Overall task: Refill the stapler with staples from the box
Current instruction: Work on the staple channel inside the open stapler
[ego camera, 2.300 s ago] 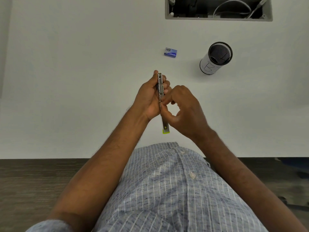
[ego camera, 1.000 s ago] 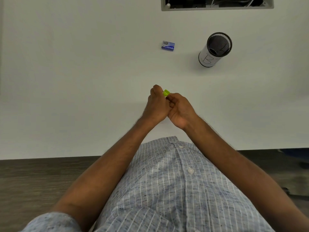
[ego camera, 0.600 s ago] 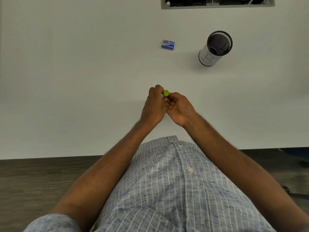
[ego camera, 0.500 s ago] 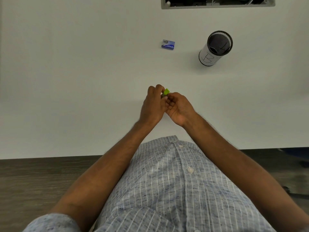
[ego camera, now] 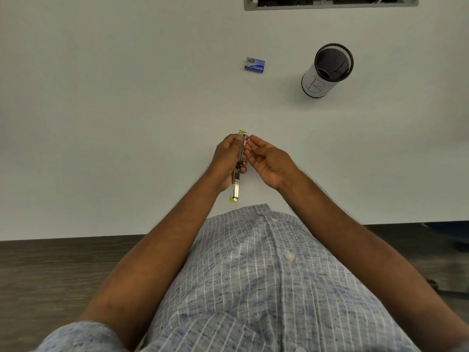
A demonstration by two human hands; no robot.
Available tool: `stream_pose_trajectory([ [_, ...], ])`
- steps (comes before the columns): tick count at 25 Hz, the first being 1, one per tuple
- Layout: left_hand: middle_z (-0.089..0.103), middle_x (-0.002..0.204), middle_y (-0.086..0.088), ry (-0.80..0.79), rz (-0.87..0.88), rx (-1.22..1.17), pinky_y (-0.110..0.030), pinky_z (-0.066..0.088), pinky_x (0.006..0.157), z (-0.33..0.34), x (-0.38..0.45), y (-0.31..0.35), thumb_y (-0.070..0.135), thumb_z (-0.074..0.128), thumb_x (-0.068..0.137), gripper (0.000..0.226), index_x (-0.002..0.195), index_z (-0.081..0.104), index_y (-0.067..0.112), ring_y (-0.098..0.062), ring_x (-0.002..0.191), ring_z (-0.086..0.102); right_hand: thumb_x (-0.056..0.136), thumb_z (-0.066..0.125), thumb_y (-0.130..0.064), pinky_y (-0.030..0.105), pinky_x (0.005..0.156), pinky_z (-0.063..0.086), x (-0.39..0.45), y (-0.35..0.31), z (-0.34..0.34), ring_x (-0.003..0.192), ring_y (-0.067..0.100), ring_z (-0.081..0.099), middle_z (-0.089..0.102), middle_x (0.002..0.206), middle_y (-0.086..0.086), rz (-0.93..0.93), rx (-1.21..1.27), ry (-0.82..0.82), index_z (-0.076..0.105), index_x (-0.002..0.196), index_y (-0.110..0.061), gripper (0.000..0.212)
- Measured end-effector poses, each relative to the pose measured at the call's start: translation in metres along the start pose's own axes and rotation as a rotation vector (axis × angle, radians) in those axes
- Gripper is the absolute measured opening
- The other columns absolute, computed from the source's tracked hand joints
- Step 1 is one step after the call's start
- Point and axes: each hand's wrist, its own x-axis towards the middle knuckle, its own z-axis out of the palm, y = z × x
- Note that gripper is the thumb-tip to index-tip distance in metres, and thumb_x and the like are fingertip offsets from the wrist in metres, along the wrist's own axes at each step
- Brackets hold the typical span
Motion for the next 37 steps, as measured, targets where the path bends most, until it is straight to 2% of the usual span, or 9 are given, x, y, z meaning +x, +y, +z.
stream_pose_trajectory([
  [6, 0.054, 0.087, -0.007, -0.06, -0.047, -0.146, -0.025, 0.042, 0.049, -0.006, 0.006, 0.0, 0.013, 0.041, 0.108, 0.026, 0.119, 0.064, 0.011, -0.01, 0.053, 0.052, 0.1, 0.041, 0.014, 0.027, 0.092, 0.059, 0.005, -0.002, -0.005, 0.107, 0.022, 0.07, 0.069, 0.116, 0.013, -0.155, -0.224, 0.034, 0.061, 0.125, -0.001, 0.035],
  [14, 0.056, 0.088, -0.005, -0.076, -0.043, -0.113, -0.025, 0.046, 0.053, -0.009, 0.008, -0.002, 0.014, 0.043, 0.107, 0.031, 0.132, 0.062, 0.011, -0.011, 0.058, 0.054, 0.103, 0.045, 0.005, 0.034, 0.104, 0.054, 0.005, 0.0, -0.008, 0.118, 0.025, 0.067, 0.065, 0.128, 0.009, -0.253, -0.435, 0.097, 0.06, 0.13, -0.006, 0.033],
  [21, 0.058, 0.086, -0.007, -0.038, -0.102, -0.335, -0.029, 0.056, 0.072, -0.007, 0.007, 0.0, 0.006, 0.038, 0.107, 0.029, 0.12, 0.064, 0.007, -0.017, 0.072, 0.06, 0.102, 0.053, -0.008, 0.037, 0.092, 0.058, 0.001, 0.007, -0.011, 0.093, 0.021, 0.063, 0.065, 0.1, 0.008, -0.328, -0.634, 0.229, 0.061, 0.111, -0.007, 0.012],
  [22, 0.06, 0.088, -0.009, -0.027, -0.108, -0.367, -0.03, 0.056, 0.076, -0.007, 0.007, 0.001, 0.005, 0.039, 0.106, 0.029, 0.119, 0.065, 0.005, -0.018, 0.075, 0.061, 0.101, 0.057, -0.015, 0.04, 0.092, 0.057, -0.001, 0.012, -0.011, 0.092, 0.021, 0.063, 0.065, 0.098, 0.008, -0.321, -0.715, 0.212, 0.061, 0.11, -0.006, 0.014],
  [25, 0.065, 0.09, -0.012, -0.002, -0.101, -0.425, -0.034, 0.057, 0.083, -0.003, 0.007, 0.001, 0.002, 0.041, 0.105, 0.027, 0.114, 0.066, 0.003, -0.021, 0.083, 0.066, 0.097, 0.066, -0.039, 0.043, 0.089, 0.057, -0.003, 0.023, -0.009, 0.091, 0.026, 0.067, 0.066, 0.096, 0.014, -0.252, -0.849, 0.106, 0.061, 0.111, 0.004, 0.045],
  [27, 0.069, 0.091, -0.012, -0.008, -0.086, -0.437, -0.036, 0.06, 0.084, 0.0, 0.005, 0.001, 0.004, 0.043, 0.105, 0.025, 0.108, 0.067, 0.005, -0.023, 0.088, 0.07, 0.096, 0.07, -0.041, 0.039, 0.083, 0.06, -0.005, 0.023, -0.008, 0.089, 0.026, 0.072, 0.071, 0.099, 0.018, -0.221, -0.833, 0.044, 0.061, 0.115, 0.005, 0.051],
  [29, 0.072, 0.094, -0.009, -0.014, -0.064, -0.375, -0.036, 0.061, 0.085, 0.0, 0.004, 0.002, 0.008, 0.043, 0.106, 0.024, 0.107, 0.067, 0.008, -0.021, 0.09, 0.072, 0.096, 0.07, -0.039, 0.035, 0.075, 0.06, -0.007, 0.021, -0.009, 0.082, 0.023, 0.074, 0.073, 0.103, 0.018, -0.22, -0.827, 0.031, 0.061, 0.117, 0.001, 0.046],
  [33, 0.076, 0.1, -0.002, -0.015, -0.016, -0.149, -0.023, 0.057, 0.07, 0.0, 0.007, 0.005, 0.008, 0.041, 0.106, 0.029, 0.103, 0.07, 0.014, -0.016, 0.088, 0.072, 0.102, 0.059, -0.039, 0.022, 0.058, 0.05, -0.013, 0.024, -0.018, 0.073, 0.013, 0.073, 0.072, 0.109, 0.001, -0.326, -0.943, 0.013, 0.059, 0.12, -0.02, 0.025],
  [37, 0.076, 0.107, 0.0, 0.003, 0.039, -0.056, -0.027, 0.058, 0.086, 0.001, 0.011, 0.005, 0.014, 0.053, 0.104, 0.023, 0.104, 0.074, 0.022, -0.016, 0.098, 0.07, 0.105, 0.054, -0.039, 0.015, 0.053, 0.049, -0.013, 0.024, -0.025, 0.065, 0.011, 0.072, 0.07, 0.105, -0.004, -0.557, -1.047, 0.043, 0.064, 0.117, -0.022, 0.022],
])
